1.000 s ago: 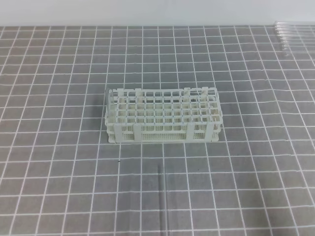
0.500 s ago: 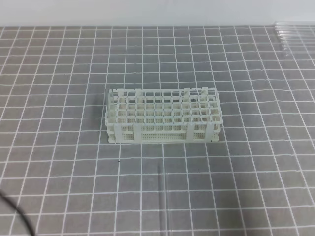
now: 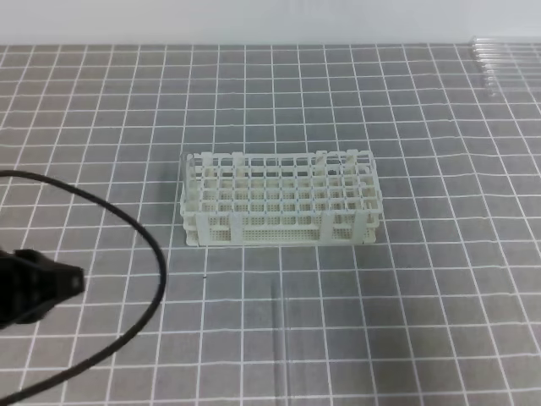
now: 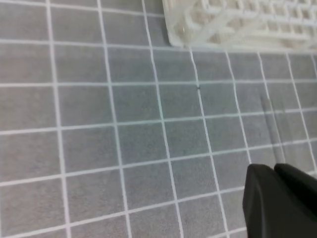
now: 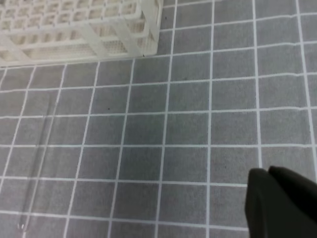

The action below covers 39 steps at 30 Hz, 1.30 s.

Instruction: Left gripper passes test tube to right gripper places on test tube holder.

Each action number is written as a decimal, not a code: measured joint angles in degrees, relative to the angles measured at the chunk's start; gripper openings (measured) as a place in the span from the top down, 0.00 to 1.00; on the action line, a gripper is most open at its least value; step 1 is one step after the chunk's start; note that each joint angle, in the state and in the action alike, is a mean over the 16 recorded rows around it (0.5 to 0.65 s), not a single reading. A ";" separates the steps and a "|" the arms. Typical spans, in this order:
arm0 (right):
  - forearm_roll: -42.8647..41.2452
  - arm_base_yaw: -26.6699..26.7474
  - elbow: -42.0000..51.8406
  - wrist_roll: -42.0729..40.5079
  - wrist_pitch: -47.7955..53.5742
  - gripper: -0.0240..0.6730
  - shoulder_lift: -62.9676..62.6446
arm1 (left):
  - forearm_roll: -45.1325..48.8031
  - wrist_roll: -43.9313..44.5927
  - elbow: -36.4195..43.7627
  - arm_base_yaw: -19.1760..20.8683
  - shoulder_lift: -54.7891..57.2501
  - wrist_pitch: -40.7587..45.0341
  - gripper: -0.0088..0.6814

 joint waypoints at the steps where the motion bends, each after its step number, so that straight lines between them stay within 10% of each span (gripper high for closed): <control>1: 0.01 0.00 -0.11 -0.35 0.23 0.98 0.60 | -0.22 0.00 -0.41 -1.11 1.80 -0.30 0.99; 21: 2.56 0.00 -0.25 -1.83 1.27 0.98 4.68 | 14.91 -23.80 -18.69 -35.23 33.72 -1.69 0.99; 39: 3.25 0.00 -0.25 -1.91 1.97 0.98 4.68 | 20.99 -28.52 -31.93 -43.90 45.50 10.11 0.89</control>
